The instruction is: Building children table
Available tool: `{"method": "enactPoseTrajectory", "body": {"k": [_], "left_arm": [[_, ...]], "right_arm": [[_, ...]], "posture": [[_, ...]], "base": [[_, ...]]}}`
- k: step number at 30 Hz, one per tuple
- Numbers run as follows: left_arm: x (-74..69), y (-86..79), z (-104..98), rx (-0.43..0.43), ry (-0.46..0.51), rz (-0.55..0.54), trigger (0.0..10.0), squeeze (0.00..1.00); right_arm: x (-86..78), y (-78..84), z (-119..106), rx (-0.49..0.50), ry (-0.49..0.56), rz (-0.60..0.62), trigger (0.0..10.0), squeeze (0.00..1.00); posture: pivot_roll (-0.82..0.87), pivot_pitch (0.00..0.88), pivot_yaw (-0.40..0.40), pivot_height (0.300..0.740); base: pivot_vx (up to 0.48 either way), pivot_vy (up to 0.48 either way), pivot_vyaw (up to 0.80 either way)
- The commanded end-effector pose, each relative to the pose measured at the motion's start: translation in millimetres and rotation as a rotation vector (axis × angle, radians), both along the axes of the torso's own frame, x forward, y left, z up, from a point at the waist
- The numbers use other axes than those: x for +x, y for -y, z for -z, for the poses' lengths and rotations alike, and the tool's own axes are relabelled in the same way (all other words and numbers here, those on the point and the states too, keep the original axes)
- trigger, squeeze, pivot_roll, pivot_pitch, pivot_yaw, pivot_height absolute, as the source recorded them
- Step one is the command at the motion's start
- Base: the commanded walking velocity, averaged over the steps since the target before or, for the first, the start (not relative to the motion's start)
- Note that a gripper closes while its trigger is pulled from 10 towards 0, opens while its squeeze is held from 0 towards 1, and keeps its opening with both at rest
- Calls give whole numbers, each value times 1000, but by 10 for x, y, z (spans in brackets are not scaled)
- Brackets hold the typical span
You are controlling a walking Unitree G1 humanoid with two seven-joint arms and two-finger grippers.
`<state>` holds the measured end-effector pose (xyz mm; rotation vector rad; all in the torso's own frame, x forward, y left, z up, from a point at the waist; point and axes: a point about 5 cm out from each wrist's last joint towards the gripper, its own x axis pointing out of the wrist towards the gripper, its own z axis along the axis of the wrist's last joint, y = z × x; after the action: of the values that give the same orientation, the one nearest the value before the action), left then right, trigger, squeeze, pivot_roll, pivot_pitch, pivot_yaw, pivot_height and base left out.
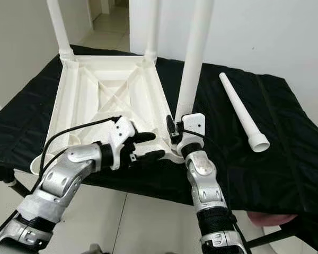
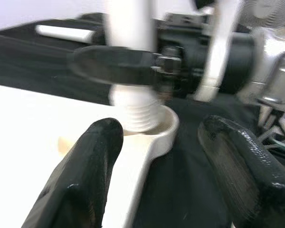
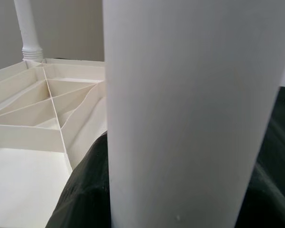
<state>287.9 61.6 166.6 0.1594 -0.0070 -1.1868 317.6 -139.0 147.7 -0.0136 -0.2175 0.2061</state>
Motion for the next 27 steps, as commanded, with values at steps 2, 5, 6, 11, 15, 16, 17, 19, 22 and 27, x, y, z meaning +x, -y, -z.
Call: {"method": "enactPoseTrajectory", "body": {"k": [2,5,6,11,15,16,17,19,22,27], "left_arm": [[47,-81,-2,-18,7,-178,10000,0],[47,-104,-4,-19,2,-190,10000,0],[49,-109,-6,-19,1,-195,10000,0],[41,-109,-23,-21,-5,-199,10000,0],[44,-110,-46,-23,1,-199,10000,0],[44,-110,-46,-23,1,-199,10000,0],[43,-112,-49,-24,2,-199,10000,0],[38,-112,-51,-24,3,-204,10000,0],[30,-107,-51,-25,1,-212,10000,0],[33,-118,-59,-26,3,-224,10000,0]], "right_arm": [[-39,138,119,25,-47,31,10000,0],[-66,206,164,40,-62,44,10000,0],[-77,229,185,43,-69,49,10000,0],[-107,274,247,48,-85,57,10000,0],[-121,261,283,51,-87,22,10000,0],[-121,261,283,51,-87,22,10000,0],[-123,236,290,33,-79,-6,10000,0],[-125,213,293,13,-69,-32,10000,0],[-122,170,300,-20,-58,-81,10000,0],[-102,123,323,-97,-49,-141,10000,0]], "posture": [[-9,0,-59,740],[-9,0,-59,740],[-9,0,-59,740],[-9,0,-59,740],[-15,0,-52,740],[-15,0,-52,740],[-15,0,-52,740],[-15,0,-52,740],[-15,0,-52,740],[-9,0,-60,740]], "base": [[0,0,0],[0,0,0],[0,0,0],[0,0,0],[0,0,0],[0,0,0],[0,0,0],[0,0,0],[0,0,0],[0,0,0]]}}
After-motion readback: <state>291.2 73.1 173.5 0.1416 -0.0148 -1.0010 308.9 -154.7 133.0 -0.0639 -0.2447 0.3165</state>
